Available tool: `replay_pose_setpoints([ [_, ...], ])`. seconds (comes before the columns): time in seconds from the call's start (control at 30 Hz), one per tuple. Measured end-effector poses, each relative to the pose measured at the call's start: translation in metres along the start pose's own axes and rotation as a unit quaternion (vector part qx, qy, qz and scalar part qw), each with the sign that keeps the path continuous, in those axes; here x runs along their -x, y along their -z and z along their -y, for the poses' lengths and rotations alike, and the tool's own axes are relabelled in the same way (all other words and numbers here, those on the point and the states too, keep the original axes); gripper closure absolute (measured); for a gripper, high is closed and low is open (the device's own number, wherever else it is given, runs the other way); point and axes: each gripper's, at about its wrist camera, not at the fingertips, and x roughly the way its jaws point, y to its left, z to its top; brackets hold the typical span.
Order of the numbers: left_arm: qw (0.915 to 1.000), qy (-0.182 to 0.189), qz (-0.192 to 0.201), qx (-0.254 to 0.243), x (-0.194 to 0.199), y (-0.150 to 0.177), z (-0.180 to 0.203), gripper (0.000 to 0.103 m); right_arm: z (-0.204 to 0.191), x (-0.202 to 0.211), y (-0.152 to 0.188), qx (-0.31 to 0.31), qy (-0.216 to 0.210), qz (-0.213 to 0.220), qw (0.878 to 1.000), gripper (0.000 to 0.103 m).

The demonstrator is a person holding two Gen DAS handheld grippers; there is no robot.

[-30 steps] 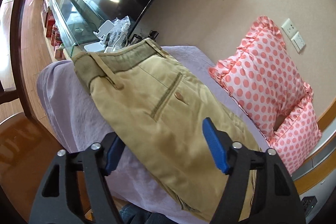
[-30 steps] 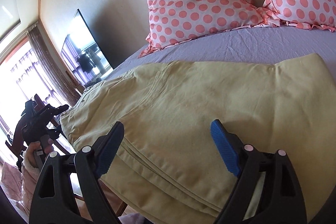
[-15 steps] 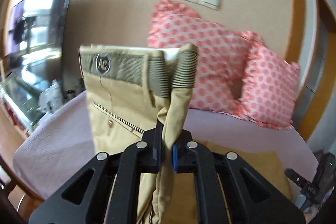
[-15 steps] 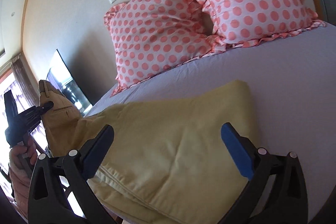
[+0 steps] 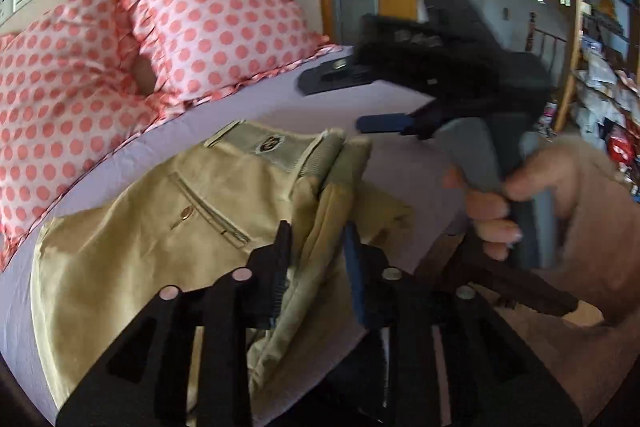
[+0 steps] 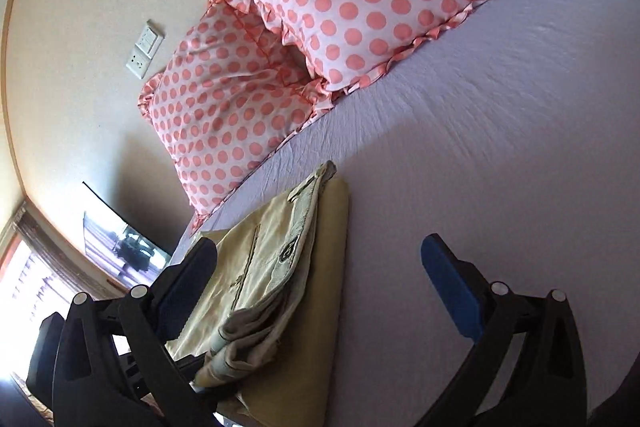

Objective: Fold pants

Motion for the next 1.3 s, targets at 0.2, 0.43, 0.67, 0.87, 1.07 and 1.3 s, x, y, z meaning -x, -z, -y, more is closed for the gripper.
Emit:
replay_pose_setpoints([
  [0.2,0.9901,-0.037,0.060,0.121,0.066,0.007,-0.069,0.036,-0.022,-0.033,-0.002,0.054,0.005,-0.067,0.996,0.003],
  [0.43,0.9164,-0.146,-0.025,0.372,0.074,0.065,-0.220,0.035,-0.029,-0.065,-0.008,0.102,0.041,-0.111,0.988,0.027],
  [0.67,0.8935,-0.019,-0.036,0.447,0.047,0.089,-0.257,0.034,-0.025,-0.078,-0.013,0.075,-0.006,-0.153,0.985,0.041],
  [0.87,0.8865,0.013,-0.039,0.461,0.025,0.076,-0.279,0.033,-0.006,-0.089,-0.026,0.016,-0.041,-0.184,0.982,0.072],
  [1.07,0.8860,0.025,-0.020,0.463,0.033,0.072,-0.283,0.096,-0.002,-0.087,-0.030,-0.011,-0.096,-0.193,0.976,0.092],
  [1.3,0.9183,-0.035,-0.014,0.394,0.027,0.016,-0.290,0.097,-0.032,-0.105,-0.072,0.037,-0.113,-0.157,0.980,0.094],
])
